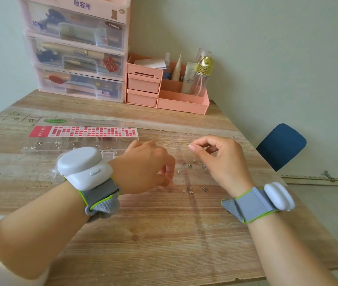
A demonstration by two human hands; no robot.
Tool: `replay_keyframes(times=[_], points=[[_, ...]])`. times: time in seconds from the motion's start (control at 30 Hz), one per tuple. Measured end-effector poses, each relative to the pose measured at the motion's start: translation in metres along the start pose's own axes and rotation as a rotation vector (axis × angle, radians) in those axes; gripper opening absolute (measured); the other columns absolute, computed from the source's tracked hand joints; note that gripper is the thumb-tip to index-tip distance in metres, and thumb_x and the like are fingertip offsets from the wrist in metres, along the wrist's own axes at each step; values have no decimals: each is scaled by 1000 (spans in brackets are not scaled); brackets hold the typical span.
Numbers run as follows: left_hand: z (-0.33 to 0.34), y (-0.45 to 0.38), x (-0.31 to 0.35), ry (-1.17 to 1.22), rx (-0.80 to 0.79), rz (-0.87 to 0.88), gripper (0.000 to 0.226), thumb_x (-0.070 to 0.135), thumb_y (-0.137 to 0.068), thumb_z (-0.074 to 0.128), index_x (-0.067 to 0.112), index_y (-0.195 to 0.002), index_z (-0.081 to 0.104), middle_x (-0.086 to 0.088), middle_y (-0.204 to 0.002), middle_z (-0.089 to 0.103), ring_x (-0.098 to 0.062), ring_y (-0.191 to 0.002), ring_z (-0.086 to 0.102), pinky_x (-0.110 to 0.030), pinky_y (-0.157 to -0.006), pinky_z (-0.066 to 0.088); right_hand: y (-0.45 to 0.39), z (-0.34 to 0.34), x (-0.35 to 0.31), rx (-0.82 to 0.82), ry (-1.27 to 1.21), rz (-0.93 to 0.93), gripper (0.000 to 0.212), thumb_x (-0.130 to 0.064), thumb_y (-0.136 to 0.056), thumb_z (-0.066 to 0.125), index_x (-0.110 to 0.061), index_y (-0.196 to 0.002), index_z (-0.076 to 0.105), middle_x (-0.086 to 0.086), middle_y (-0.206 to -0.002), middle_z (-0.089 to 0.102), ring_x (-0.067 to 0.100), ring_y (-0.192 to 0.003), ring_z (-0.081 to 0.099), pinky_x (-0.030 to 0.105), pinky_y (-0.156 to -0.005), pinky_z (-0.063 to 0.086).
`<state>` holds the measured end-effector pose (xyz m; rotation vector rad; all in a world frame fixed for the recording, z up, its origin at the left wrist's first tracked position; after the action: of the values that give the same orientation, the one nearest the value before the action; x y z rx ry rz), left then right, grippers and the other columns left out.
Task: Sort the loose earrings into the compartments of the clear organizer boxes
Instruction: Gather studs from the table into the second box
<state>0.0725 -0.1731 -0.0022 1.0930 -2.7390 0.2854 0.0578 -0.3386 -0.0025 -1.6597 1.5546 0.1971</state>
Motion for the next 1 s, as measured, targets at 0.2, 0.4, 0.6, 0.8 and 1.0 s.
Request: replay_keyframes(times=[0.2, 0.4, 0.6, 0.8, 1.0], points=[[-1, 0, -4, 39, -8, -11, 19, 51, -78, 58, 33, -84, 61, 19, -83, 53, -4, -91, 40, -28, -86, 23, 1, 1, -1, 3, 6, -20, 11, -33, -81, 67, -29, -72, 69, -10, -68, 68, 8, -60, 57, 27, -68, 46], [-8, 1, -11, 44, -85, 8, 11, 39, -83, 59, 35, -91, 66, 24, -89, 56, -4, -100, 41, -31, -90, 22, 1, 4, -1, -1, 13, -31, 12, -32, -82, 68, -30, -70, 68, -10, -68, 68, 8, -58, 56, 28, -68, 46], [-4, 1, -12, 49, -23, 30, 9, 41, -82, 60, 34, -87, 65, 23, -87, 57, -3, -98, 40, -29, -87, 20, 2, 6, -2, -25, 54, -27, 13, -35, -82, 66, -30, -71, 67, -10, -68, 68, 9, -58, 56, 32, -69, 49], [-10, 5, -12, 241, 82, 55, 2, 37, -79, 63, 36, -81, 63, 20, -89, 62, 6, -91, 50, -13, -87, 29, 3, 6, -4, -27, 76, -54, 12, -35, -83, 65, -30, -72, 68, -13, -68, 67, 10, -58, 58, 34, -70, 51], [-20, 11, -11, 493, 174, 35, 6, 28, -78, 66, 26, -80, 62, 13, -79, 69, 6, -79, 61, -6, -66, 40, 4, 4, -5, -4, 58, -71, 11, -37, -82, 65, -31, -75, 69, -15, -69, 67, 9, -58, 56, 28, -67, 45]])
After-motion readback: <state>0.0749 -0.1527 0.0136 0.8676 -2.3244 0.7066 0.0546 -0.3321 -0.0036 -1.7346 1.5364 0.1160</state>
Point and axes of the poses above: each hand's wrist, its own y-axis away from the middle knuckle, its own z-axis out of the palm, x = y × z, the point moved 3 cm from there along -y, towards the middle knuckle
